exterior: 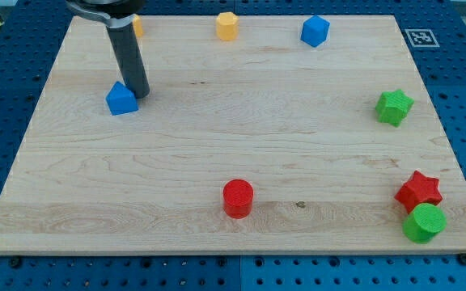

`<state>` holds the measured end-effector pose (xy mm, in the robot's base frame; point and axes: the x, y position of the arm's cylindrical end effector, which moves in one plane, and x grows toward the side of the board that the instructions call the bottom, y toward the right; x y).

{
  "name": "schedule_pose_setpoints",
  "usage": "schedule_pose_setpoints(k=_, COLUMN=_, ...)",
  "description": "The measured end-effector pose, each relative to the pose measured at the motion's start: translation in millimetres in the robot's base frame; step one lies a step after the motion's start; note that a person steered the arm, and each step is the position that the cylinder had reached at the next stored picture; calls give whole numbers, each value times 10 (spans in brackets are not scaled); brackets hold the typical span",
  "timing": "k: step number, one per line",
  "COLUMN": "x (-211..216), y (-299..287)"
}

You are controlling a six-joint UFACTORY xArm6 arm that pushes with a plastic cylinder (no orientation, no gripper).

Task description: Push the triangle to the center left side of the board

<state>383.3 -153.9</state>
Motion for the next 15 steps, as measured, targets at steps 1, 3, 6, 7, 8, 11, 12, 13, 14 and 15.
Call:
schedule_pose_setpoints(k=1, x=45, y=-100)
schedule_pose_setpoints(k=3, x=94, y=72)
schedule_pose_setpoints(k=6, x=496, y=176)
schedule_pose_setpoints(k=7, x=496, y=71)
schedule_pose_setpoints(k=8, x=496, y=-12)
schedule_pose_setpoints(k=11, x=462, y=-38)
schedule_pose_setpoints(k=12, x=461, y=-112)
schedule_pose_setpoints(k=13, x=461, y=-228)
schedule_pose_setpoints(k=14, x=457, y=-278)
schedule_pose_setpoints(k=15, x=432, y=-288)
